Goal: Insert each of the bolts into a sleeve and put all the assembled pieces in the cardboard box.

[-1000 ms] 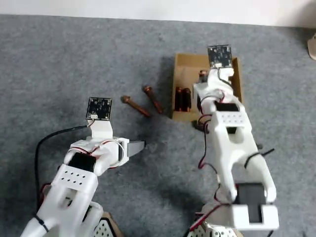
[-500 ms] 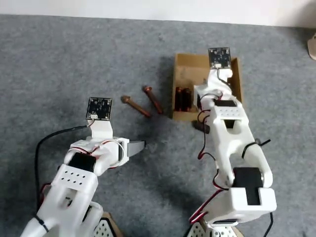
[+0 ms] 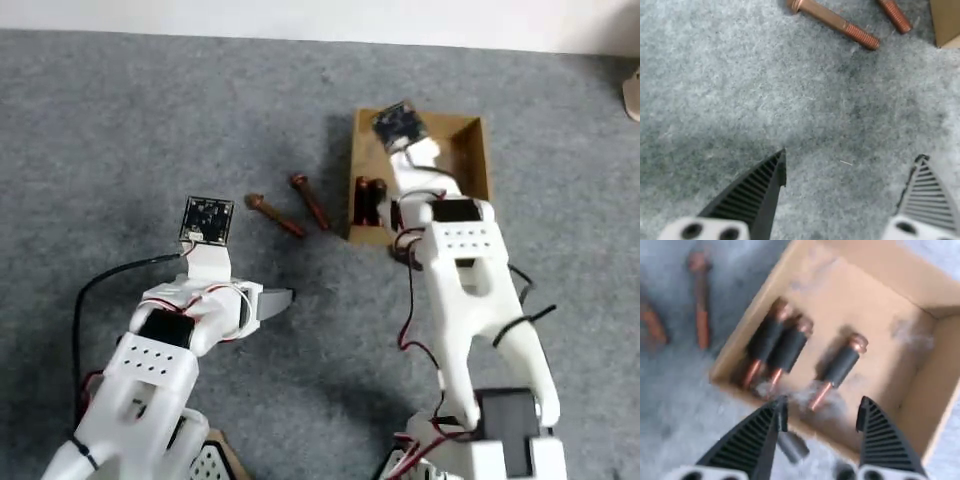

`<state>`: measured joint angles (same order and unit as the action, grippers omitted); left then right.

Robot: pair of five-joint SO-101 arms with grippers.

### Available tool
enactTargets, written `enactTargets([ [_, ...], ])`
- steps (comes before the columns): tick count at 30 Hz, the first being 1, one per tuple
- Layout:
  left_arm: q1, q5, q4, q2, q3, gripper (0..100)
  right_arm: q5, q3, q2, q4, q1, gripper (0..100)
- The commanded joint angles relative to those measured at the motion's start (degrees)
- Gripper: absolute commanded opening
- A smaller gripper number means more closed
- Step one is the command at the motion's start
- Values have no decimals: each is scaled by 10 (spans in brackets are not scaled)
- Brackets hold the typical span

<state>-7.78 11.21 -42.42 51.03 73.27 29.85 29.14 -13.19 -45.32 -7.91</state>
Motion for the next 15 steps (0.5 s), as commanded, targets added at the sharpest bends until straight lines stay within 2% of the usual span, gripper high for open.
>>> enactTargets([
  [1,0,-5,-1,8,-15,361,99,-27,-52,-64,-7,203],
  [8,0,-6,-1,8,-15,361,211,-27,-57,-172,-7,203],
  [15,0,-6,-1,8,-15,361,229,-24,-60,-214,-7,203],
])
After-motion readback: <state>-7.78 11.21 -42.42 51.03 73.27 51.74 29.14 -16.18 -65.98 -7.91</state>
